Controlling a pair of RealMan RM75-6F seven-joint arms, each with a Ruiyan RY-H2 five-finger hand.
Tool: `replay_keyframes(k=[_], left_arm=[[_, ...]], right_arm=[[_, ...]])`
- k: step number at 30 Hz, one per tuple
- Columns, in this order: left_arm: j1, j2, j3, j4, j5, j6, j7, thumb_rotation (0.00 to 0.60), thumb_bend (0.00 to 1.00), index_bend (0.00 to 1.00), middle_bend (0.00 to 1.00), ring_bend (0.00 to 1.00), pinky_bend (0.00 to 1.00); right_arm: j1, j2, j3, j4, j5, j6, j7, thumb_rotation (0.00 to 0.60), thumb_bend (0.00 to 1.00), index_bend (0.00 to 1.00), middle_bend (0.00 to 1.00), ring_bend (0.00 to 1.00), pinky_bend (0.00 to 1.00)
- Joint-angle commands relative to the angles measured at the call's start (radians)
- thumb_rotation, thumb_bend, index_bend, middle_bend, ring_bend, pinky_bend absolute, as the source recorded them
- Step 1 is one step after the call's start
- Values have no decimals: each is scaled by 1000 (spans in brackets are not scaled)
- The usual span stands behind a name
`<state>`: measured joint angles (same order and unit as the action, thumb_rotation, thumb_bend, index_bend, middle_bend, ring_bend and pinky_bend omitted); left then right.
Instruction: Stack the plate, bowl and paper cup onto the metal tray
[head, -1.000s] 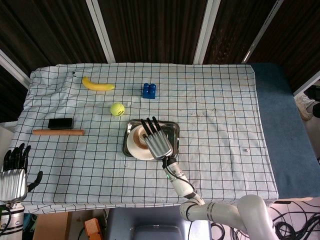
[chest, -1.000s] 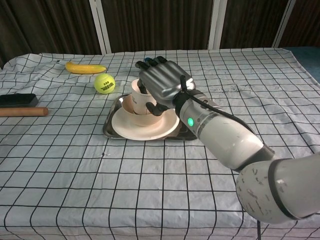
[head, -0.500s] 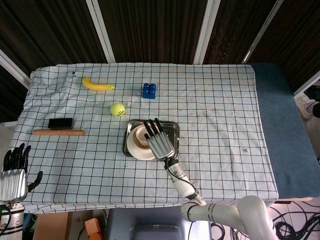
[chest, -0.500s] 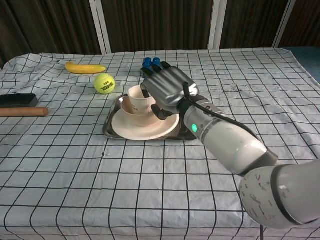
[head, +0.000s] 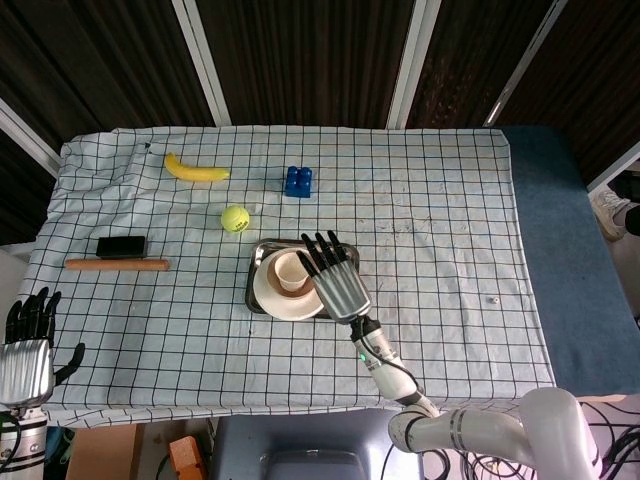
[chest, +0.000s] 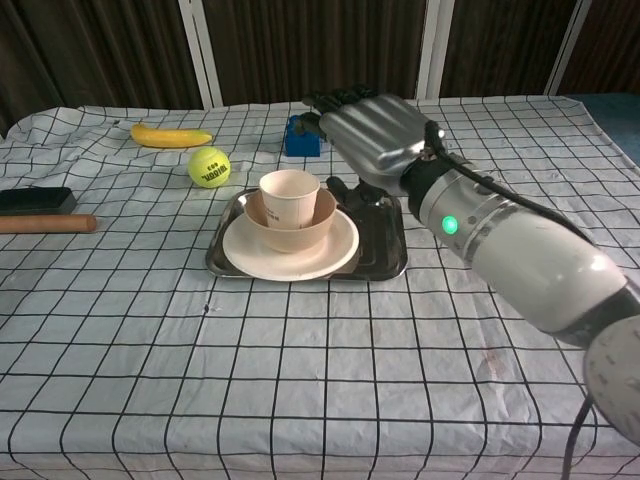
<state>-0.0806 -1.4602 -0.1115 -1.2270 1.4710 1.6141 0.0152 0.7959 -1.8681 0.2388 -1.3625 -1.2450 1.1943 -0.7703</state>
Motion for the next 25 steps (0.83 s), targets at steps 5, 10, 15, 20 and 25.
replay_keyframes(k=[5,10,15,20,25], left_arm=[[6,28,25,-39,7,-23,42,600,305,0,0,0,0],[-2,72,56,-111,-14,-104,111,600,314,0,0,0,0],[7,109,92,-166,39,-87,134,600,333,0,0,0,0],[13,118,119,-180,85,-73,117,600,334,0,0,0,0],[20,119,126,-171,118,-43,98,600,334,0,0,0,0]], right_arm=[[-403,543,-359,-451,-191,363,18,600,360,0,0,0,0],[-592,646,-459,-405,-172,496,163,600,361,0,0,0,0],[-716,657,-466,-273,-235,616,389,600,360,0,0,0,0],[-749,658,-436,-211,-237,600,491,600,361,0,0,0,0],[-758,668,-415,-211,-253,569,512,600,361,0,0,0,0]])
